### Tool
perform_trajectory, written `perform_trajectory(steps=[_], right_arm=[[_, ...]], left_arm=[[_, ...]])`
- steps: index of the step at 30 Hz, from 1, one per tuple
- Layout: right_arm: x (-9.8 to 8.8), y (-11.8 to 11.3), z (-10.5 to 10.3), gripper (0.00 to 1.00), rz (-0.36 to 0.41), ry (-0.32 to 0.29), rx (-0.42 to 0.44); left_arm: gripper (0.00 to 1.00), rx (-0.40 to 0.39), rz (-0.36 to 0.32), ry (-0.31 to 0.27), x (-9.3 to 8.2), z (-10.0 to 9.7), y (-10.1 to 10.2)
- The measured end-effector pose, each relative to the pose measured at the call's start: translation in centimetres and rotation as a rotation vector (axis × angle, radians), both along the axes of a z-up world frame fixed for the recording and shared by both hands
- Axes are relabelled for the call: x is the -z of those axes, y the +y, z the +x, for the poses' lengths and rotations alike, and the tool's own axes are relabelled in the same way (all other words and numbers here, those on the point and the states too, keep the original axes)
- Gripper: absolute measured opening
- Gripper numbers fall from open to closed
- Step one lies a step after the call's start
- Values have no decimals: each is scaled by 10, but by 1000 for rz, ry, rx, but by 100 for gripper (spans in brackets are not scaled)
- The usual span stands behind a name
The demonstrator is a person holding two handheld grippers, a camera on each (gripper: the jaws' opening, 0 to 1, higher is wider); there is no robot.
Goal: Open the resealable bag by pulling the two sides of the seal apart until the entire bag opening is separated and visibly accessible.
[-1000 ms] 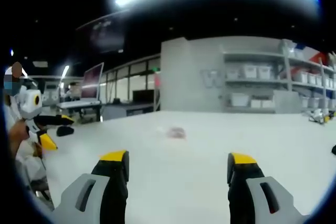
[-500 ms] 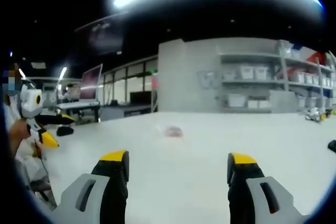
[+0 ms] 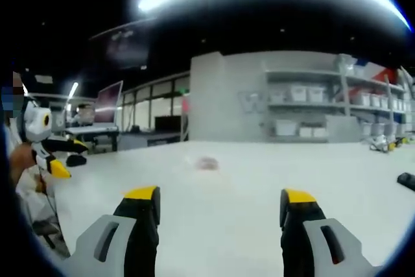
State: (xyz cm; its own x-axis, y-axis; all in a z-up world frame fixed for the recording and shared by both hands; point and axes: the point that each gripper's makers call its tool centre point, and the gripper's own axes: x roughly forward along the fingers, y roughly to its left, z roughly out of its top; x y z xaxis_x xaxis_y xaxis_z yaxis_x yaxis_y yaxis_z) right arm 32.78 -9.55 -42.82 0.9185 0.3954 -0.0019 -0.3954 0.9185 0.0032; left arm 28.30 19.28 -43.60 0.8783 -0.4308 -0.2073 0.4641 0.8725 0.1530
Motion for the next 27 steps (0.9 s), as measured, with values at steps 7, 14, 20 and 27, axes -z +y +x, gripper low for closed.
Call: perform_trajectory(steps=[7, 14, 20, 27], right_arm=[[3, -6, -2, 80, -10, -10, 34], [7, -12, 3, 81, -1, -11, 53], [7, -9, 3, 80, -10, -32, 51], [4, -11, 5, 80, -12, -56, 49]], left_arm=[[92, 1, 1, -3, -1, 0, -1], [92, -8, 2, -4, -2, 0, 1], [92, -15, -1, 2, 2, 1, 1], [92, -21, -10, 0, 3, 4, 2]])
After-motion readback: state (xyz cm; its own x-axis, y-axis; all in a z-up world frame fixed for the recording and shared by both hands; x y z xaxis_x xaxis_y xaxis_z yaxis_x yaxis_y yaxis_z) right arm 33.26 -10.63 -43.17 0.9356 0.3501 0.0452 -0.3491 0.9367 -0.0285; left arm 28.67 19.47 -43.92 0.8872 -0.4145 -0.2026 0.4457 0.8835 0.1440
